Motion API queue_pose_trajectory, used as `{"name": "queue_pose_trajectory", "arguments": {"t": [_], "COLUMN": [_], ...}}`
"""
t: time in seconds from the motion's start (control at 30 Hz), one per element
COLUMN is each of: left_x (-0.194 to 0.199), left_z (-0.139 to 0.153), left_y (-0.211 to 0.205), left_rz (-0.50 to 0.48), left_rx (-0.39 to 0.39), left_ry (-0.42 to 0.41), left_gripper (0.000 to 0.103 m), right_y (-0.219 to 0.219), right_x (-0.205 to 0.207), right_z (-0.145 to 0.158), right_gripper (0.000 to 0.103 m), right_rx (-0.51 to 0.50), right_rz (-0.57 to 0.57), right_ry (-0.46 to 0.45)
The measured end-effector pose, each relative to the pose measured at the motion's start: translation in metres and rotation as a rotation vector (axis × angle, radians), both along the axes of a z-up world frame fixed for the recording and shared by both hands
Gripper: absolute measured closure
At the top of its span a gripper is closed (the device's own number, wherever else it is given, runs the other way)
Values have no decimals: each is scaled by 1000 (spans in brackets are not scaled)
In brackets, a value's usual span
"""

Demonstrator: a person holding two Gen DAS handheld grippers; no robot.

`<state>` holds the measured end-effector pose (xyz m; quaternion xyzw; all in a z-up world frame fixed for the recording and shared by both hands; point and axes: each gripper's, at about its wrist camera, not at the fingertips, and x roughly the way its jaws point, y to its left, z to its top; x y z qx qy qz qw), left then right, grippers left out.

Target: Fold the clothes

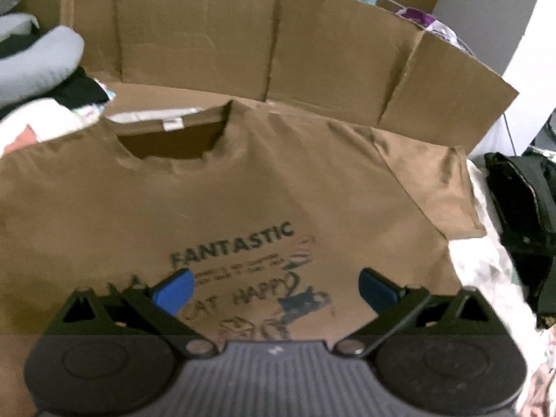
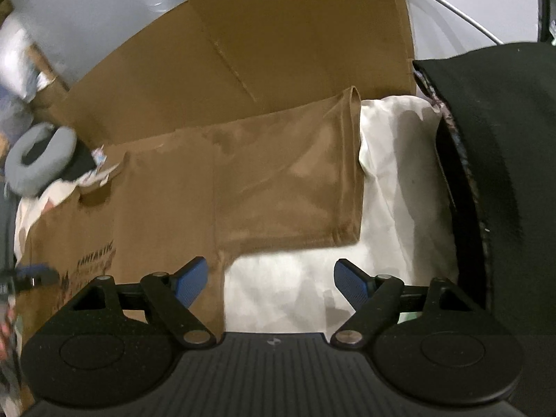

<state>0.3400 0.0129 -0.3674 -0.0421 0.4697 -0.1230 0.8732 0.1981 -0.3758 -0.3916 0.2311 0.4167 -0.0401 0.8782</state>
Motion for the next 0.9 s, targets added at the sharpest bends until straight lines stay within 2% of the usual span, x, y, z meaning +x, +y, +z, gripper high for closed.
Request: {"name": "queue_pose_trajectory", "arguments": {"t": [0.2,0.3,0.43,0.6,0.67,0.77,0.83,0.9], "left_x": [-4,-3,0,8,11,14,17,20], "left_z": [-17,-20,-20,-22,-22,-23,-25,-26], "left_y": [-6,-9,-17,-32,-37,-43,-49,-58], "left_rz": [-1,-3,-24,-45,-46,-53,-67,-92], "left_rx": [-21,-22,-27,-32,-31,-34,-33,-26], "left_ry": [31,26,11,2,-3,-2,0,-2], "left_gripper": [1,1,1,2,2,2,2,3], "right_y": [-3,-11,-23,-33,-36,-39,-41,-43], "right_x": [11,11,14,21,23,26,26,27], "right_z": [-23,-32,-37,-40,-42,-45,-46,-44], "right_gripper": [38,45,45,46,52,70,90,94], "right_rx": [52,89,171,200,202,190,194,189], "right_rz": [-98,-191,-300,-387,-421,-452,-463,-458], "right_ry": [39,48,44,61,70,90,99,98]}}
